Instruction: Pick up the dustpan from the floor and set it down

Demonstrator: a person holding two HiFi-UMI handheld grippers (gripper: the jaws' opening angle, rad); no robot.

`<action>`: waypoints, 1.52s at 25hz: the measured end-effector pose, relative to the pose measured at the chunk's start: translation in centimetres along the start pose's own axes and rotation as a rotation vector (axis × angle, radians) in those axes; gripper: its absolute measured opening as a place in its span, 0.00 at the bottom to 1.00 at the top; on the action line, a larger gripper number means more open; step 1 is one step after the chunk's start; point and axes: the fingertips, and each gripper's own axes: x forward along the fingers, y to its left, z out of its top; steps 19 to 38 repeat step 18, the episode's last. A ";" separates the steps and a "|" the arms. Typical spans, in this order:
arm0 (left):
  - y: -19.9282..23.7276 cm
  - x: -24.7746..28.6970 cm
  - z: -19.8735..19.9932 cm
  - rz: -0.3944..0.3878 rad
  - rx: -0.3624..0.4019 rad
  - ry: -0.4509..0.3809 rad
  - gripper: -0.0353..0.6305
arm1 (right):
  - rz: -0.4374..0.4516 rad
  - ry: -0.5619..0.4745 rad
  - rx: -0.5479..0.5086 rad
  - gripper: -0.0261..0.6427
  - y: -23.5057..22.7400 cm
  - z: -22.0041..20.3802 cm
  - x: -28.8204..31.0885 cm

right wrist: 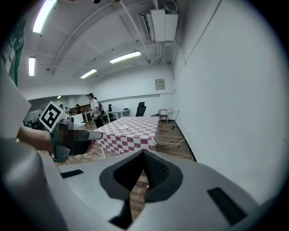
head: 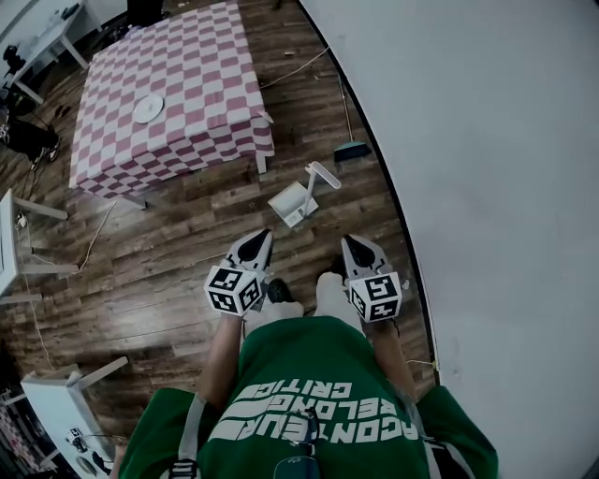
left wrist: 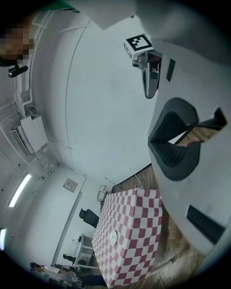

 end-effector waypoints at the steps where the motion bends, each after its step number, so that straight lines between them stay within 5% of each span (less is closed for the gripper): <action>1: 0.0 0.0 0.0 -0.004 0.000 -0.003 0.05 | -0.010 -0.008 0.003 0.05 0.0 0.0 -0.1; 18: -1.0 3.2 -0.9 -0.064 0.019 0.000 0.05 | -0.095 -0.037 0.068 0.05 -3.1 -2.6 -1.1; 38: -1.0 3.2 -0.9 -0.064 0.019 0.000 0.05 | -0.095 -0.037 0.068 0.05 -3.1 -2.6 -1.1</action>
